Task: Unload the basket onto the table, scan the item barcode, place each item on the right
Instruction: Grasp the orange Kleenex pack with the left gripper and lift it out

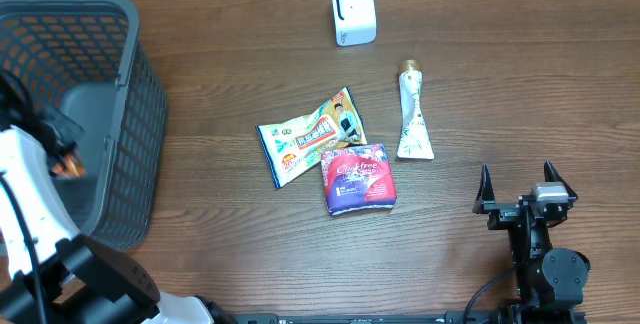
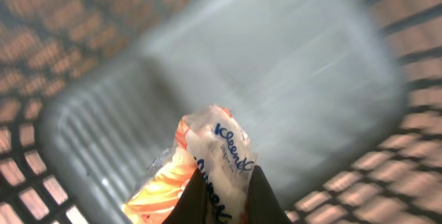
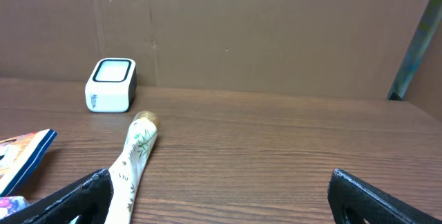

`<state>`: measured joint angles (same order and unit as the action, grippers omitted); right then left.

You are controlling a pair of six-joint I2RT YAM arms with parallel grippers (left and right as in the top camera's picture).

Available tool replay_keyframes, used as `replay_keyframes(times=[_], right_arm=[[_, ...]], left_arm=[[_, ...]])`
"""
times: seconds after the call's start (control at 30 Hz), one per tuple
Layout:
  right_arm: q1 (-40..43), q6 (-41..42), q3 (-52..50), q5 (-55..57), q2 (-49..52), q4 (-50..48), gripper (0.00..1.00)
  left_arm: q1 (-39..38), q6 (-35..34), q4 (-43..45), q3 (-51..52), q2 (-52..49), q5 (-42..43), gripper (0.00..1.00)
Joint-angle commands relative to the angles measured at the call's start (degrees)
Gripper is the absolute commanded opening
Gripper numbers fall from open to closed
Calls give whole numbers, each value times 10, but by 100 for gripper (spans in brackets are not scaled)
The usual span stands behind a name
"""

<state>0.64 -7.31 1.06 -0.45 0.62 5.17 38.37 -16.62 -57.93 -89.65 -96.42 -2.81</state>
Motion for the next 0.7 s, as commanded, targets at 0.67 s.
replay_keyframes(times=[0.67], right_arm=[[-3,0,-6,4,-4,-4,100]], left_arm=[[-487,-53,-17,-142,106,235,4]])
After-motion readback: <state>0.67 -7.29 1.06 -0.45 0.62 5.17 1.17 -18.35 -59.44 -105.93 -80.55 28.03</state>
